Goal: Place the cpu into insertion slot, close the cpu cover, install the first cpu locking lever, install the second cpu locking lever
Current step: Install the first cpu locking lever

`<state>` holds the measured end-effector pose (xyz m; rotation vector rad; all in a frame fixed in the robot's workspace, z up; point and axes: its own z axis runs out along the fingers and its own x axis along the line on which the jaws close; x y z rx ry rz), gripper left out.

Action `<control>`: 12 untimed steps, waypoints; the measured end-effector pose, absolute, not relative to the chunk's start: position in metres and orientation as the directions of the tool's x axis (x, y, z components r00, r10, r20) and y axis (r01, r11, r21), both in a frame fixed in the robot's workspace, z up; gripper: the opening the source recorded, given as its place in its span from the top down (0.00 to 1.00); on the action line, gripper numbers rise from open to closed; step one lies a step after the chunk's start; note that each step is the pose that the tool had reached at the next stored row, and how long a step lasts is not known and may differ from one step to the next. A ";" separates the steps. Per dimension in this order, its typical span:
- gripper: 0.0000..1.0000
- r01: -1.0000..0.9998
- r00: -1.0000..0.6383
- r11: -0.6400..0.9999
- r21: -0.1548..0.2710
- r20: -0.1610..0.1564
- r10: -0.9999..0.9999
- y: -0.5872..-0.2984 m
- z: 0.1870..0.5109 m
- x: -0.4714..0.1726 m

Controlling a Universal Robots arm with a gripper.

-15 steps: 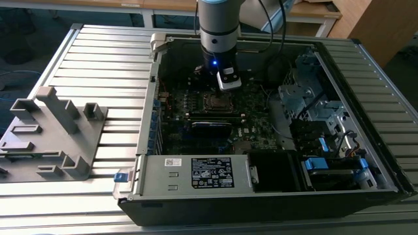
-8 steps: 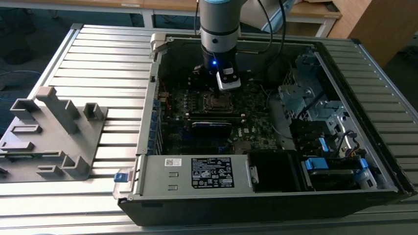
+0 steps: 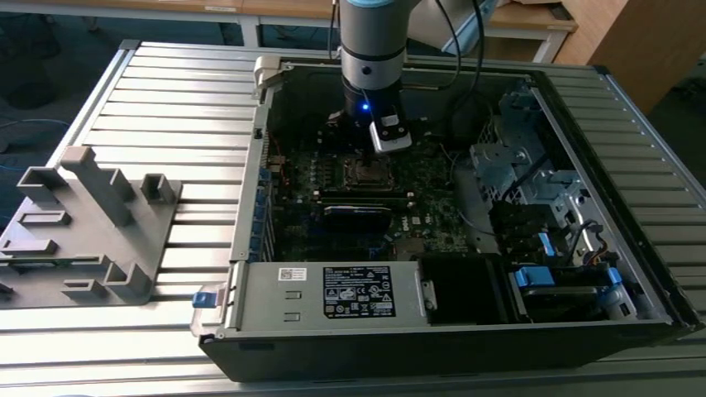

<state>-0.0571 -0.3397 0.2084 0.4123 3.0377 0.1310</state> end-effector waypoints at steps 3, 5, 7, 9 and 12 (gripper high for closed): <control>0.89 0.219 -0.972 0.971 0.094 -0.061 0.225 -0.340 0.208 -0.057; 0.89 0.192 -0.978 0.977 0.094 -0.061 0.198 -0.340 0.207 -0.057; 0.89 0.167 -0.983 0.982 0.092 -0.061 0.173 -0.340 0.206 -0.057; 0.89 0.144 -0.987 0.985 0.091 -0.062 0.150 -0.340 0.206 -0.057; 0.89 0.133 -0.988 0.987 0.088 -0.062 0.139 -0.340 0.206 -0.057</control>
